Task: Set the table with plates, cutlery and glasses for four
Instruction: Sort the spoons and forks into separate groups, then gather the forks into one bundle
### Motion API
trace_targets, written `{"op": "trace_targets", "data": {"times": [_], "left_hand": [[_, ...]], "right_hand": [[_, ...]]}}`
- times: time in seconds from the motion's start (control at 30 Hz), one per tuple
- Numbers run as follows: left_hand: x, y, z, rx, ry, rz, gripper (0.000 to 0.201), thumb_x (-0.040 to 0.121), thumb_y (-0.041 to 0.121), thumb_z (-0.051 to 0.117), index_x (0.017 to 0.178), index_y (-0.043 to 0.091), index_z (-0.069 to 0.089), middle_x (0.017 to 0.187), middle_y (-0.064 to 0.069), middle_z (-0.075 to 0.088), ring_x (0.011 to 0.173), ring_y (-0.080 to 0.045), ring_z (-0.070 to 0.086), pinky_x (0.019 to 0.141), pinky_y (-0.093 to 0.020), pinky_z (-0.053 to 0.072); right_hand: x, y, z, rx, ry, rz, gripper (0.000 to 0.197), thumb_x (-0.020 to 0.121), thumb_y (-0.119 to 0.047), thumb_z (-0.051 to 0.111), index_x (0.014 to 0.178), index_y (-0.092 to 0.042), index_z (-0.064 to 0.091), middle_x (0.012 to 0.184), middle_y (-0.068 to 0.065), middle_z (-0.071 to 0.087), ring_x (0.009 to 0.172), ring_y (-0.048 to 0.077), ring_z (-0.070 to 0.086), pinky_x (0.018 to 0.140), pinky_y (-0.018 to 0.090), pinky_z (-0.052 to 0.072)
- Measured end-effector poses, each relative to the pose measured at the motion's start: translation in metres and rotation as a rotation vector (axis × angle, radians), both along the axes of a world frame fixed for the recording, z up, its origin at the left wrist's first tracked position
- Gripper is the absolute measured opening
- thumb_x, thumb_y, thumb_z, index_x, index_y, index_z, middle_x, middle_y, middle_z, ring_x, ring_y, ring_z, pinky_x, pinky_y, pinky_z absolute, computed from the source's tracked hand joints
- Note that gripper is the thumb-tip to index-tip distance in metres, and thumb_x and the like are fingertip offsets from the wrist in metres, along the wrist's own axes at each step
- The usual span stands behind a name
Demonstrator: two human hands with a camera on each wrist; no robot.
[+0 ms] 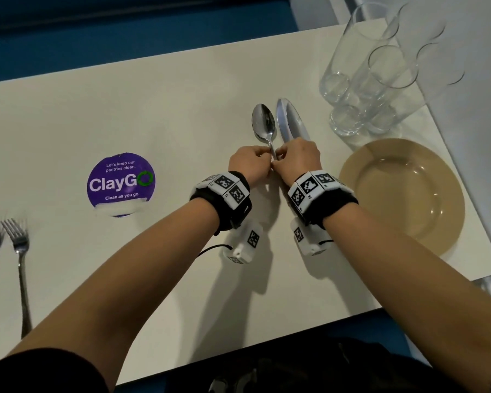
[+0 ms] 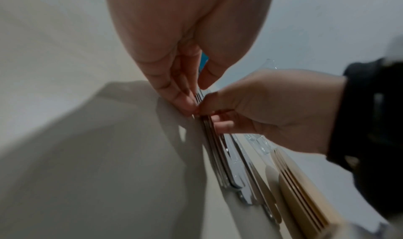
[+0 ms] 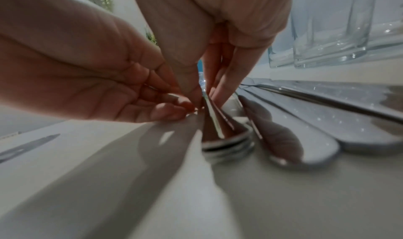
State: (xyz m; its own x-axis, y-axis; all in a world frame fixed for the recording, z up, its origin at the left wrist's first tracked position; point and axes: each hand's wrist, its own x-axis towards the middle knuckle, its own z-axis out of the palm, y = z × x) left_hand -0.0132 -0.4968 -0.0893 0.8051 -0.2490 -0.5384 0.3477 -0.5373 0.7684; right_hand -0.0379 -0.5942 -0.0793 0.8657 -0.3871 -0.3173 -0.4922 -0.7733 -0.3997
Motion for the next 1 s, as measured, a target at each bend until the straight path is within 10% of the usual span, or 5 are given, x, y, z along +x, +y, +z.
{"op": "trace_targets", "data": {"times": [0.17, 0.43, 0.67, 0.8, 1.0], "left_hand": [[0.000, -0.003, 0.000, -0.014, -0.001, 0.018, 0.031, 0.085, 0.009, 0.045, 0.097, 0.015, 0.073, 0.071, -0.010, 0.066, 0.074, -0.029, 0.059, 0.091, -0.039, 0.052], [-0.004, 0.012, 0.002, -0.059, 0.028, 0.023, 0.036, 0.089, 0.015, 0.048, 0.122, 0.013, 0.061, 0.097, -0.012, 0.071, 0.061, -0.022, 0.060, 0.095, -0.037, 0.051], [-0.004, 0.095, 0.022, -0.016, -0.050, 0.130, 0.038, 0.083, 0.019, 0.050, 0.119, 0.019, 0.061, 0.089, 0.001, 0.067, 0.094, -0.023, 0.068, 0.092, -0.034, 0.052], [-0.007, 0.177, 0.028, 0.060, -0.156, 0.219, 0.033, 0.088, 0.016, 0.052, 0.120, 0.019, 0.060, 0.097, 0.004, 0.063, 0.078, -0.009, 0.060, 0.056, -0.008, 0.047], [-0.019, 0.327, 0.027, 0.113, -0.174, 0.447, 0.025, 0.083, 0.014, 0.058, 0.107, 0.019, 0.062, 0.084, 0.006, 0.061, 0.062, -0.007, 0.056, 0.046, -0.005, 0.041]], "right_hand": [[-0.004, 0.002, -0.002, -0.024, 0.005, -0.012, 0.017, 0.080, -0.009, 0.059, 0.086, -0.007, 0.074, 0.084, 0.013, 0.071, 0.072, 0.022, 0.054, 0.063, 0.024, 0.036], [-0.009, 0.007, 0.004, -0.014, 0.015, -0.046, 0.019, 0.083, -0.012, 0.063, 0.099, -0.007, 0.072, 0.098, 0.011, 0.072, 0.098, 0.026, 0.064, 0.075, 0.023, 0.042], [-0.002, 0.052, 0.031, 0.026, -0.130, -0.050, 0.032, 0.084, -0.017, 0.063, 0.114, -0.010, 0.068, 0.106, 0.007, 0.072, 0.103, 0.018, 0.064, 0.093, 0.020, 0.042], [0.010, 0.129, 0.041, 0.155, -0.157, 0.081, 0.028, 0.080, -0.016, 0.064, 0.107, -0.012, 0.072, 0.100, 0.004, 0.073, 0.102, 0.016, 0.064, 0.099, 0.026, 0.046], [0.003, 0.278, 0.036, 0.163, -0.073, 0.396, 0.025, 0.082, -0.023, 0.065, 0.103, -0.013, 0.074, 0.102, 0.006, 0.073, 0.099, 0.020, 0.065, 0.091, 0.026, 0.047]]}}
